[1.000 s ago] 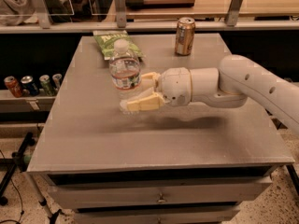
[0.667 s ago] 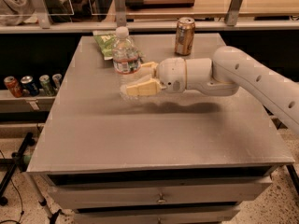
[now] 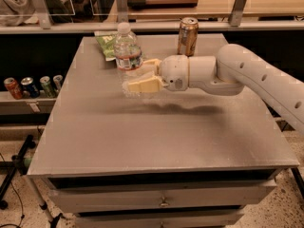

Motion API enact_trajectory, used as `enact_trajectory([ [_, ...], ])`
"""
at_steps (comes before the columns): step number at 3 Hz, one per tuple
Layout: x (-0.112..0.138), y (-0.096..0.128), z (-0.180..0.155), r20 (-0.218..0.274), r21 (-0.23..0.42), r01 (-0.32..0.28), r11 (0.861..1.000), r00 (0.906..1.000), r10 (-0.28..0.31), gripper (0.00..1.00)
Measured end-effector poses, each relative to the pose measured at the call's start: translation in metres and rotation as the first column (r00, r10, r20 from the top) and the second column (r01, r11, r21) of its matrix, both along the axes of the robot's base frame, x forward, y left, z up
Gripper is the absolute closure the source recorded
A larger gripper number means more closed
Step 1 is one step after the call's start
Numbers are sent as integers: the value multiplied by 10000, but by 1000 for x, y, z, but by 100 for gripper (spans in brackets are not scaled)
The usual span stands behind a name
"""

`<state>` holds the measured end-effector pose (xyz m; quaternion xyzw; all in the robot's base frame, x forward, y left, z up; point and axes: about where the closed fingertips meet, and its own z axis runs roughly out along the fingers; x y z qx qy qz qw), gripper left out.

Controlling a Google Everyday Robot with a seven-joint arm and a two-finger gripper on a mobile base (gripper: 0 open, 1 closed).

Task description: Move water bottle near green jalapeno chip bag

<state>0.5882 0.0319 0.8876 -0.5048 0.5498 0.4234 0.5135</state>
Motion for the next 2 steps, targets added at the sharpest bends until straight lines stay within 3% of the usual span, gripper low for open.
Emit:
enact_trajectory([
  [2,67,7,10,-3,70,909,9958,9959,-909,100],
])
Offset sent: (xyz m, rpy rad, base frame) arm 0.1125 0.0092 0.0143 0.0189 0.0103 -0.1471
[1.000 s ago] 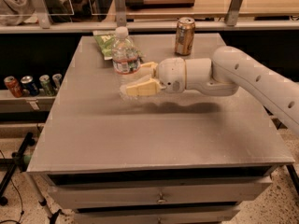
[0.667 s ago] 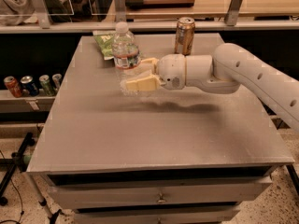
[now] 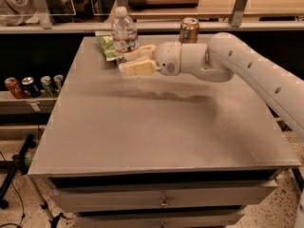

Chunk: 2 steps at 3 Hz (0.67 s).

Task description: Move water bottle near green jalapeno chip bag

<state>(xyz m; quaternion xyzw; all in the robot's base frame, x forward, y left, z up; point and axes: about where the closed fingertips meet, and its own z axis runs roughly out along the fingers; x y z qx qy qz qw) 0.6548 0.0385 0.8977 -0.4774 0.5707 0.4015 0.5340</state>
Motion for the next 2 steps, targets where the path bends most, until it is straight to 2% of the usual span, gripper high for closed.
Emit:
enact_trajectory([
  [2,54,15,-10,-244,29,850,9964,9961,-849,100],
])
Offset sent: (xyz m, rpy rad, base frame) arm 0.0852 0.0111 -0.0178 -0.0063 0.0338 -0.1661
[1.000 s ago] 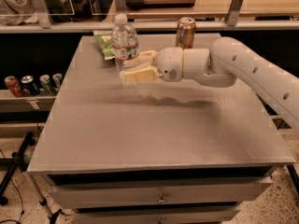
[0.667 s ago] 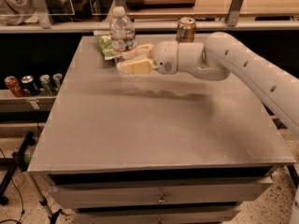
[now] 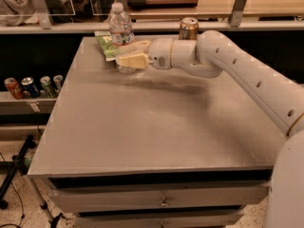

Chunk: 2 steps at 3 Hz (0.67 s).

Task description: Move water bottle near green jalapeno chip bag

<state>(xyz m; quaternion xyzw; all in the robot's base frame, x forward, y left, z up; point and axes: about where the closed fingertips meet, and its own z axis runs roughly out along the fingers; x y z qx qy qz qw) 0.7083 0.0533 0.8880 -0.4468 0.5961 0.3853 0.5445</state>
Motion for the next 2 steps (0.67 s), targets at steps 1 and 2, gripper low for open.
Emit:
enact_trajectory([
  [1,15,0,-7,4,-202,575,9981,9983,-575,100],
  [2,24,-4,-11,98,-333,1153,9928,9933,-1150,100],
])
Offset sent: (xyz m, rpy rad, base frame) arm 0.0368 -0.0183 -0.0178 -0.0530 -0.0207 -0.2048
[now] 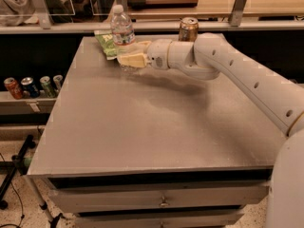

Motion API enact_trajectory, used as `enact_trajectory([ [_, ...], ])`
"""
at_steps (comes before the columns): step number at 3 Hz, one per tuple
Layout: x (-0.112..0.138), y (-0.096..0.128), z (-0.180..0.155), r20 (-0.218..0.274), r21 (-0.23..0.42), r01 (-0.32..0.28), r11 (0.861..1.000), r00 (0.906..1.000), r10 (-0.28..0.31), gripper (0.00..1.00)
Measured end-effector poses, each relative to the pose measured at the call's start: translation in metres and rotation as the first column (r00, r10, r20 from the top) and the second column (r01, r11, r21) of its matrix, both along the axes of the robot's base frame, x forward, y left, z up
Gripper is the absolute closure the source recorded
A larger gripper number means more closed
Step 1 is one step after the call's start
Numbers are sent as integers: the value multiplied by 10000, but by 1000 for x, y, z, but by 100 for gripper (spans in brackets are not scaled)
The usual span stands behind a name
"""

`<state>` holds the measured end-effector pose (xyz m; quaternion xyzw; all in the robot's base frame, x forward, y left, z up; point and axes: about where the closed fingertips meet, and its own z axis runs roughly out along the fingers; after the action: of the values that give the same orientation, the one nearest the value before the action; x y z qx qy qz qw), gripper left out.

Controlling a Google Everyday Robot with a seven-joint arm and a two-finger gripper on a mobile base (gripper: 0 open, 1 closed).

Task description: Move water bottle near green jalapeno chip bag

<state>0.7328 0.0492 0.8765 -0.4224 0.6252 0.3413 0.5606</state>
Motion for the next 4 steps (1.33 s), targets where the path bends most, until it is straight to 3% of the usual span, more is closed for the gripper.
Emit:
enact_trajectory([
  [2,3,-5,-10,65,21,535,9986,9985,-535,59],
  [4,2,-4,-16,40,112,614,9981,9981,-614,12],
])
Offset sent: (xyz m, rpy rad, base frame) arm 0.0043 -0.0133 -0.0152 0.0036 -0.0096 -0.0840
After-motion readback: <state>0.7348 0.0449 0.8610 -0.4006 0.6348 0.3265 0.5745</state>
